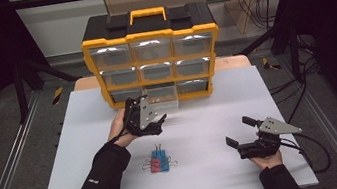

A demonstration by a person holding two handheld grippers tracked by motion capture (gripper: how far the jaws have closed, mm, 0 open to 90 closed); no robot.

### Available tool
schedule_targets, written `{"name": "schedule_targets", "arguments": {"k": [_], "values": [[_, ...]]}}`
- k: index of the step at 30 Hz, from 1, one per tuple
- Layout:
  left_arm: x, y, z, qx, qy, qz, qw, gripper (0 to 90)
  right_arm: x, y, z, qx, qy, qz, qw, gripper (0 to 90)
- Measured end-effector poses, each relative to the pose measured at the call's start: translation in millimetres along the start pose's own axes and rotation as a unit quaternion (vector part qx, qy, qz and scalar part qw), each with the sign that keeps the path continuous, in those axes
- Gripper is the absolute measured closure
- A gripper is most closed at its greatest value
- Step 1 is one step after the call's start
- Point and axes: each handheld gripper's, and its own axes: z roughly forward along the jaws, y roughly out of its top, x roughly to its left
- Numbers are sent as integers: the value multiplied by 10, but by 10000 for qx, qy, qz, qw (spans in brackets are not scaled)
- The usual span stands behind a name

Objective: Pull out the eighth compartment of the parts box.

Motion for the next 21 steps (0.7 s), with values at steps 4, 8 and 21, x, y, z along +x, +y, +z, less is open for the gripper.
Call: {"name": "schedule_targets", "arguments": {"k": [4, 8, 21], "values": [[58, -38, -31, 54, 19, -425, 9991, 84, 1, 1, -1, 19, -16, 4, 10000, 5], [136, -86, -92, 75, -27, -811, 9967, 57, -4, 1, -3, 17, -27, -36, 10000, 5], [280, -255, -422, -159, -32, -1516, 9883, 23, -11, -4, 4, 38, -62, -109, 9999, 5]]}}
